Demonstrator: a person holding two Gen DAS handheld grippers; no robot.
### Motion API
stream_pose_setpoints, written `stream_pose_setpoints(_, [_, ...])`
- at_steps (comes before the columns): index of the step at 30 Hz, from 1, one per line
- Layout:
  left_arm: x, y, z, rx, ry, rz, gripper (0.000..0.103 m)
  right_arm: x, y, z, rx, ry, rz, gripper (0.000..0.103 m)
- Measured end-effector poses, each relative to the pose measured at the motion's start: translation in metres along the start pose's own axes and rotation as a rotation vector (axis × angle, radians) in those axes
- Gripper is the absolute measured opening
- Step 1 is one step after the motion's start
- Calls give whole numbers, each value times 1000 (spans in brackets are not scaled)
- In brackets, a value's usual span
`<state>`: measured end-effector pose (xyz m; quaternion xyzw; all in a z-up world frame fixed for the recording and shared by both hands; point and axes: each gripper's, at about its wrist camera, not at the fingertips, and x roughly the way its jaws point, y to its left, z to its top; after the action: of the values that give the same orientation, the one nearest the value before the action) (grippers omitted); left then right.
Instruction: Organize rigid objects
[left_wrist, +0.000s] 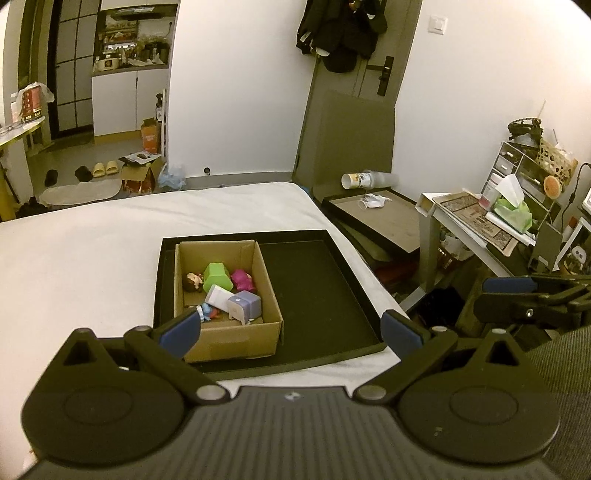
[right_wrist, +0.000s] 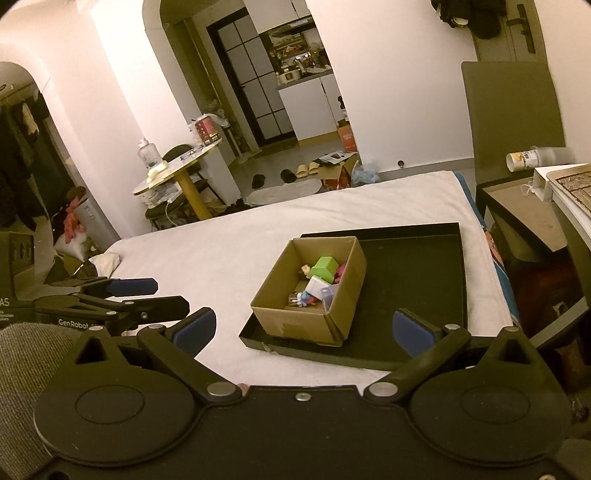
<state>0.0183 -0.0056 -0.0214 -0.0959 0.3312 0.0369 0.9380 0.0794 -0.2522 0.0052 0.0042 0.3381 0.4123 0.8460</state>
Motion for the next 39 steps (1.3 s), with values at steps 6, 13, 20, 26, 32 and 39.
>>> stream_pose_setpoints(6, [0, 0, 0, -6, 0, 2, 103, 0, 0, 0, -3, -3, -2, 103])
stream_pose_setpoints(13, [0, 0, 0, -6, 0, 2, 103, -1, 1, 0, -4, -4, -2, 103])
stream_pose_setpoints(20, [0, 0, 0, -5, 0, 3, 103, -2, 4, 1, -13, -6, -8, 103])
stream_pose_setpoints(26, [0, 0, 0, -5, 0, 3, 103, -2, 4, 1, -10, -6, -7, 103])
stream_pose_setpoints(32, [0, 1, 0, -5, 0, 6, 103, -2, 5, 1, -11, -7, -8, 103])
stream_pose_setpoints(39, [0, 1, 0, -5, -4, 6, 103, -2, 5, 2, -15, -8, -8, 103])
